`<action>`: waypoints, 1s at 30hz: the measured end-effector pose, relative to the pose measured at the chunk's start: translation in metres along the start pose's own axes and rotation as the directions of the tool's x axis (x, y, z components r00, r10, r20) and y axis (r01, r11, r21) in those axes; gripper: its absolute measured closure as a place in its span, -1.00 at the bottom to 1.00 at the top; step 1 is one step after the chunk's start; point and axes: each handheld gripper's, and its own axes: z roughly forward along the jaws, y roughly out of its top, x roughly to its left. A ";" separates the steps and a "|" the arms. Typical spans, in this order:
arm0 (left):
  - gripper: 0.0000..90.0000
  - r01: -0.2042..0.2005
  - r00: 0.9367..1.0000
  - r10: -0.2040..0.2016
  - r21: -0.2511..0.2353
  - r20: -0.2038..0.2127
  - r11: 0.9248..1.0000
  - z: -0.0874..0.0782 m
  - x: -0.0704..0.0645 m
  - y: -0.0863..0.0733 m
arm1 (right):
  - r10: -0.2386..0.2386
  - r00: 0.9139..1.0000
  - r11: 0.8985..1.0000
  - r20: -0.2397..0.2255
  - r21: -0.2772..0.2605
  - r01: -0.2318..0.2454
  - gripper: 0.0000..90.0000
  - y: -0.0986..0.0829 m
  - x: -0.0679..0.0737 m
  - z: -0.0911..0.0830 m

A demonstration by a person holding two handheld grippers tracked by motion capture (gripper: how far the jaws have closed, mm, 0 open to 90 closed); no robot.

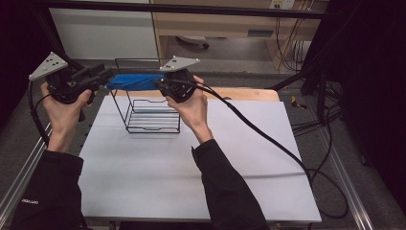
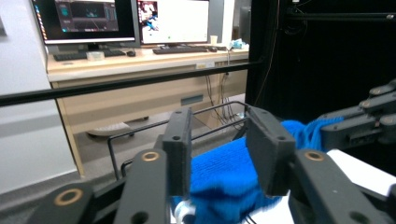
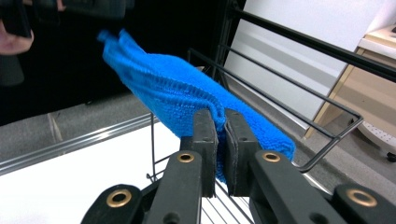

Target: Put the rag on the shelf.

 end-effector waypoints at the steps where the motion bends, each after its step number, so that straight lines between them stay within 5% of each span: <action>1: 0.47 0.001 1.000 -0.001 0.021 0.001 1.000 0.002 0.000 0.000 | -0.004 1.000 1.000 0.001 0.002 0.004 0.89 0.000 0.000 0.000; 6: 0.84 0.017 0.999 -0.021 0.133 0.029 0.991 0.010 -0.002 -0.013 | -0.011 1.000 1.000 -0.007 0.013 0.011 0.87 -0.001 0.001 0.000; 12: 1.00 0.040 0.998 -0.050 0.209 0.042 0.977 0.014 0.000 -0.026 | -0.027 0.999 0.999 -0.017 0.038 0.027 0.85 -0.004 0.002 0.004; 19: 1.00 0.038 0.998 -0.046 0.236 0.031 0.971 0.020 0.001 -0.035 | 0.001 1.000 0.999 -0.026 0.039 0.000 0.73 -0.009 -0.001 0.005; 26: 1.00 0.013 1.000 -0.018 0.250 0.019 0.968 0.027 0.002 -0.045 | 0.024 0.998 1.000 -0.057 0.002 -0.024 0.39 -0.009 -0.001 -0.003; 30: 1.00 0.003 1.000 -0.006 0.256 0.011 0.967 0.030 0.002 -0.050 | 0.051 0.996 0.998 -0.073 -0.021 -0.052 0.51 -0.007 0.000 -0.004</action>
